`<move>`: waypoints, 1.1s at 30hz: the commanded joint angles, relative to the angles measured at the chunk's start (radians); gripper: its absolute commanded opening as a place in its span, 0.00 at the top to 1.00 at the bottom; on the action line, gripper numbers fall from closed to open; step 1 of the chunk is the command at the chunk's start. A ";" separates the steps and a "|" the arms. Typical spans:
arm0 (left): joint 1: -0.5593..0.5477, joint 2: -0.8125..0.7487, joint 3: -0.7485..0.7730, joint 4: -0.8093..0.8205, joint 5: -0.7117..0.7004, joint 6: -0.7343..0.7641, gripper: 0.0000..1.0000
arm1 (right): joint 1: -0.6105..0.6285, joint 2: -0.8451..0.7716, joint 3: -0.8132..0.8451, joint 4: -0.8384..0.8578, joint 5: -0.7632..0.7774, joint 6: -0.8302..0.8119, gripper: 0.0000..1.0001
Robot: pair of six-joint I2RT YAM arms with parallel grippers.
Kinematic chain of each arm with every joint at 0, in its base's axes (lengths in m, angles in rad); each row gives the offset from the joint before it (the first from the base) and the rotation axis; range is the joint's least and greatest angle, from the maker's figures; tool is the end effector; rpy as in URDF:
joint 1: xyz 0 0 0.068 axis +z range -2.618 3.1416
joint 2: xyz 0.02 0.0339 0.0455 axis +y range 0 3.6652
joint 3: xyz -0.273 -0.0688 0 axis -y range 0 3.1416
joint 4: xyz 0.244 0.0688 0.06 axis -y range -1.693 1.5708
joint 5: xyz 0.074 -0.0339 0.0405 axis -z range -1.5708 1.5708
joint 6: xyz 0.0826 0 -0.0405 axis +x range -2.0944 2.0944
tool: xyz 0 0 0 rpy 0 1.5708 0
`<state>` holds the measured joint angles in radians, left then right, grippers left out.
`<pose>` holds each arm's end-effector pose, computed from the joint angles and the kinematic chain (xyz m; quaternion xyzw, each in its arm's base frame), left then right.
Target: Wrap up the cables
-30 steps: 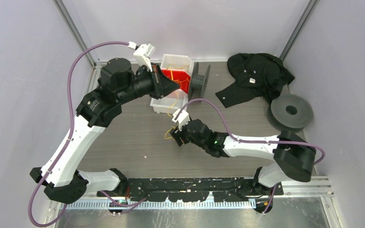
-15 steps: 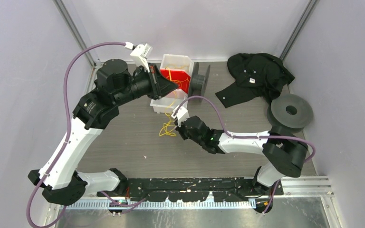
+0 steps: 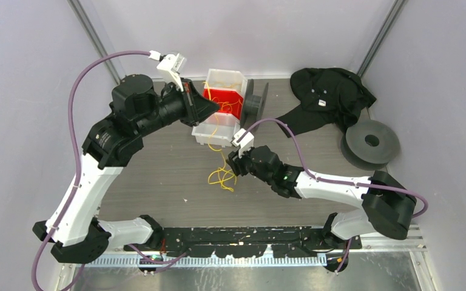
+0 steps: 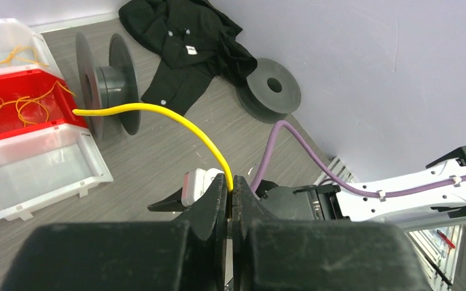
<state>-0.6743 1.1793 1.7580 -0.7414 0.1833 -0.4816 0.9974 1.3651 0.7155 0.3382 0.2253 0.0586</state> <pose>0.1784 -0.1619 0.5244 0.1320 0.7498 -0.4106 0.5018 0.2010 0.2772 0.2336 -0.3042 0.7462 0.2163 0.5512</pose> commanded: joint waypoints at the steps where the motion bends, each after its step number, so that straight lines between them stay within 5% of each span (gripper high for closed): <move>1: 0.003 -0.009 0.034 -0.010 0.026 0.020 1.00 | 0.002 -0.018 0.033 0.008 -0.083 0.009 0.51; 15: 0.004 0.049 0.232 -0.187 0.031 0.099 1.00 | 0.000 -0.054 0.005 0.037 -0.171 0.017 0.43; 33: 0.004 0.056 0.271 -0.186 0.067 0.086 1.00 | 0.002 0.110 0.127 0.077 -0.313 0.022 0.39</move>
<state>-0.6739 1.2457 1.9915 -0.9413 0.2287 -0.4065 0.9974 1.4433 0.7937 0.3443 -0.0444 0.0616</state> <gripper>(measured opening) 0.022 0.605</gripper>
